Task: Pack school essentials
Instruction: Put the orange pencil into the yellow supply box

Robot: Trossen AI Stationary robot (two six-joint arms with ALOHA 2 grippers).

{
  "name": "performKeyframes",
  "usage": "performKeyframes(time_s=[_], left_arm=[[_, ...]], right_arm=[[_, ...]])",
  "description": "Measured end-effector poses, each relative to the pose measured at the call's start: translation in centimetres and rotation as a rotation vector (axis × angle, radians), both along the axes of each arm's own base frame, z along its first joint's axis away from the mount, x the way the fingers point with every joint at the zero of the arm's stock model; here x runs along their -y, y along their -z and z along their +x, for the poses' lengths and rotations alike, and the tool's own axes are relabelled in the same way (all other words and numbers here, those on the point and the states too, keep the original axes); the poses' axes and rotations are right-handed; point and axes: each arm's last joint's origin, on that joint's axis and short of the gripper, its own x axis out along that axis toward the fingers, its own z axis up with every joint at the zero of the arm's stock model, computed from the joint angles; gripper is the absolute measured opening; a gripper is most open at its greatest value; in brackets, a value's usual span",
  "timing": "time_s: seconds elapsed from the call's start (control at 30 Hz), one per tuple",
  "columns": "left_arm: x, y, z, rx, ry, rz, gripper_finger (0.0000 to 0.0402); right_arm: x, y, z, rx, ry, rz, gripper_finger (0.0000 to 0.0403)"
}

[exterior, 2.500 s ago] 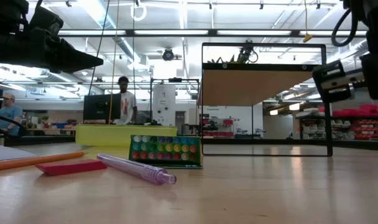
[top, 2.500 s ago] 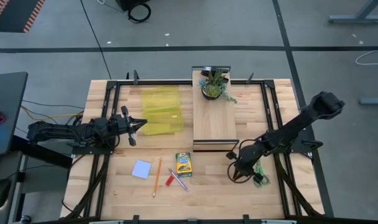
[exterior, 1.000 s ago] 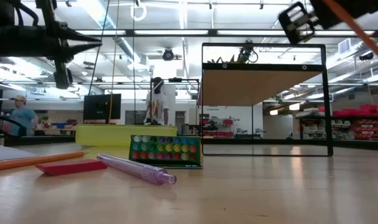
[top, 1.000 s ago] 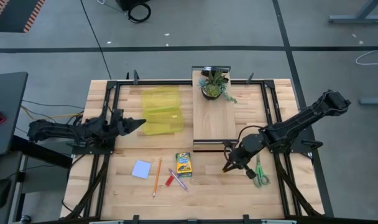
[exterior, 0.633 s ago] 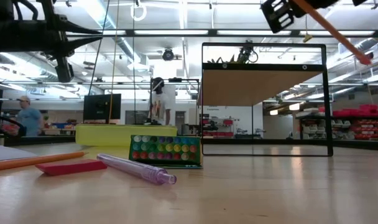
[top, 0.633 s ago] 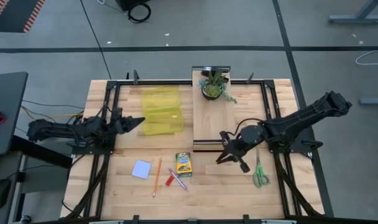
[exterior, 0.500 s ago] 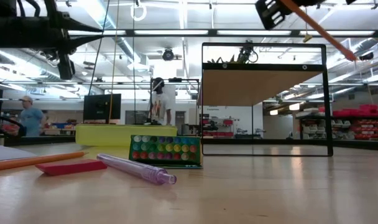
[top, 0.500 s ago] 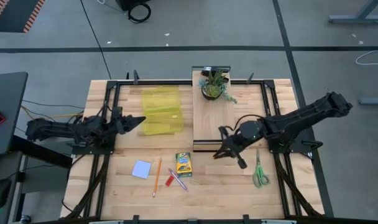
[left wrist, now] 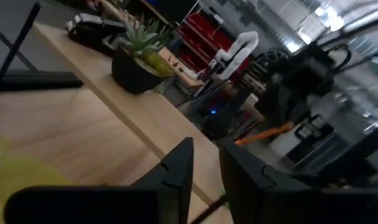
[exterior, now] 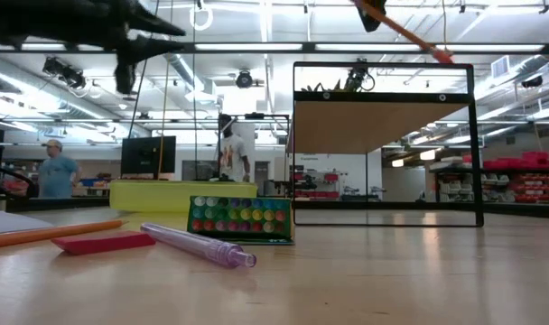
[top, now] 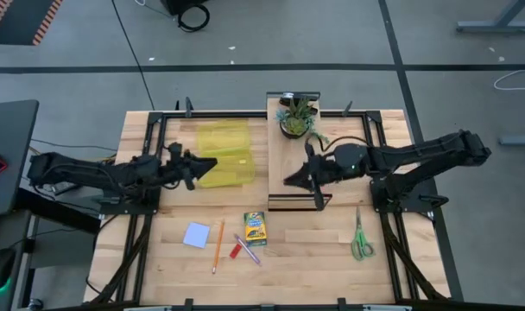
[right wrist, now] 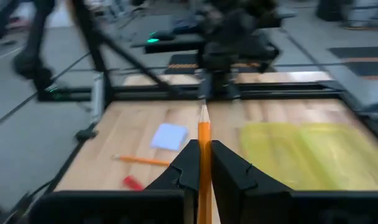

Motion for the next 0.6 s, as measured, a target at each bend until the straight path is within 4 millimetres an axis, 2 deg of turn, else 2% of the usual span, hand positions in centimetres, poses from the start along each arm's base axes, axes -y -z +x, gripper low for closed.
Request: performKeyframes(time_s=[0.3, 0.6], left_arm=[[-0.2, -2.7, 4.7, -0.096, -0.024, 0.122, 0.0123], [0.0, -5.2, 10.5, -0.149, 0.005, 0.235, 0.0140]], right_arm=[[1.5, -0.6, 0.1, 0.018, 0.132, 0.050, 0.0035], [1.8, -1.5, 0.3, 0.111, 0.192, 0.120, 0.0035]])
